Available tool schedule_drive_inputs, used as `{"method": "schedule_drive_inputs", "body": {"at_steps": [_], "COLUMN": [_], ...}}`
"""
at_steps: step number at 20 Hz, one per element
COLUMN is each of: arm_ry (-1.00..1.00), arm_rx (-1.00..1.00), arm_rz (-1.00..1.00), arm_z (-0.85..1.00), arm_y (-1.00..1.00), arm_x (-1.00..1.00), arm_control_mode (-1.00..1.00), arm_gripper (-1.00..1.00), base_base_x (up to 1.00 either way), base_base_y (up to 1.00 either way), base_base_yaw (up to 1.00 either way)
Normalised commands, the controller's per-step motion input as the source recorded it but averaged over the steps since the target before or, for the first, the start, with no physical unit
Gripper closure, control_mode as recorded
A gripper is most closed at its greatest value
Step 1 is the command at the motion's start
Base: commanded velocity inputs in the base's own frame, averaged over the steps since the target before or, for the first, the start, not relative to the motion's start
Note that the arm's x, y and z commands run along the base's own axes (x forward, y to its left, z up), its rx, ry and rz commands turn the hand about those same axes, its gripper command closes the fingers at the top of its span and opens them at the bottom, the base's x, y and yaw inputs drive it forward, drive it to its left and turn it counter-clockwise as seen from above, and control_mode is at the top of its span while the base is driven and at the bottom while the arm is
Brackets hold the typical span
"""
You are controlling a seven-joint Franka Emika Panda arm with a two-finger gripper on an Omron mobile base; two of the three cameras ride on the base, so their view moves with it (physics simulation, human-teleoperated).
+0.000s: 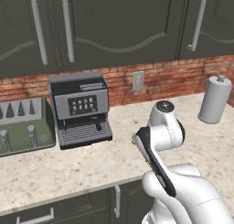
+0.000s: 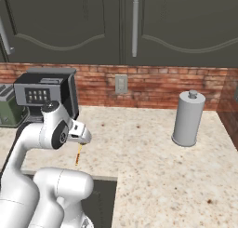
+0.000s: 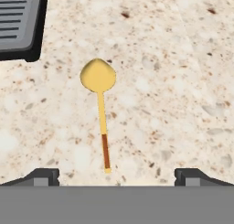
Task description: Take the fork and place it on the left side of the plate. Then take the spoon and place it on the right side of the plate. Make sure they're directly next to the plate.
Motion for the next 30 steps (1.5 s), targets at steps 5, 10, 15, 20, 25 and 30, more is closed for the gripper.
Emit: {"method": "schedule_drive_inputs", "body": {"at_steps": [5, 10, 15, 20, 25, 30], "arm_ry": [0.05, 0.07, 0.06, 0.03, 0.02, 0.0], "arm_rx": [0.0, 0.0, 0.0, 0.0, 0.0, 0.0], "arm_rz": [0.0, 0.0, 0.0, 0.0, 0.0, 0.0], "arm_z": [-0.44, -0.38, -0.35, -0.44, -0.42, -0.4], "arm_y": [0.02, 0.1, 0.07, 0.0, 0.0, 0.0], "arm_x": [0.24, 0.3, 0.31, 0.1, 0.11, 0.1], "arm_control_mode": [-1.0, -1.0, -1.0, -1.0, -1.0, -1.0], "arm_gripper": [-1.0, -1.0, -1.0, -1.0, -1.0, -1.0], "base_base_x": [0.0, 0.0, 0.0, 0.0, 0.0, 0.0], "base_base_y": [0.0, 0.0, 0.0, 0.0, 0.0, 0.0], "base_base_yaw": [0.0, 0.0, 0.0, 0.0, 0.0, 0.0]}}
